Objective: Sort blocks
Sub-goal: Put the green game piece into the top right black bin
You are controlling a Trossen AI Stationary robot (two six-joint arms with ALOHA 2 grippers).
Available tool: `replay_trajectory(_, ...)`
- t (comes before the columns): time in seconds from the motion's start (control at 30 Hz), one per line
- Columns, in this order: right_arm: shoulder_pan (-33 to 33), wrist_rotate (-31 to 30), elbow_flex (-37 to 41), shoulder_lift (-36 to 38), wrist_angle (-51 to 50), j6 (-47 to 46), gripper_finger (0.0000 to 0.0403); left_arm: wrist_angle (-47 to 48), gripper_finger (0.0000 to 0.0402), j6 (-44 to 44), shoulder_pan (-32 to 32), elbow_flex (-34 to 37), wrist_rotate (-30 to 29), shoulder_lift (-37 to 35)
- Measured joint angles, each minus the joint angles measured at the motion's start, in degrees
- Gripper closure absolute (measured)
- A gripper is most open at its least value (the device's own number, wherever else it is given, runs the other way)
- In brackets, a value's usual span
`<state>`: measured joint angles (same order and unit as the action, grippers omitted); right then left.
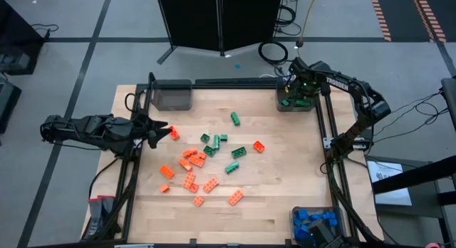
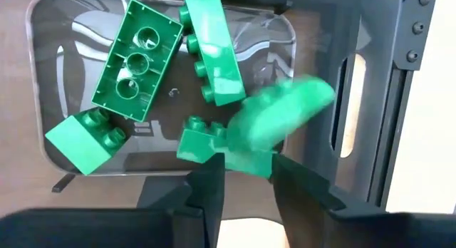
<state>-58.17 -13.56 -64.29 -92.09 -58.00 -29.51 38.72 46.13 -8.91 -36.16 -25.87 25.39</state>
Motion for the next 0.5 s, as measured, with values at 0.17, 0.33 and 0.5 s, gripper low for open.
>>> replay_trajectory(0.17, 0.00, 2.02, -0.01, 0.00, -0.05, 1.42, 0.0311, 0.00, 0.0157, 0.00, 0.01, 0.02, 0.02, -0.01)
replay_trajectory(0.33, 1.30, 6.01, -4.49, 0.00, -4.05, 5.14, 0.0322, 0.00, 0.0157, 0.00, 0.00, 0.02, 0.02, 0.00)
replay_trajectory(0.5, 6.54, 8.73, -15.72, 0.38, -7.61, 7.52, 0.0336, 0.20, 0.0157, -0.02, 0.01, 0.02, -0.07, -0.01)
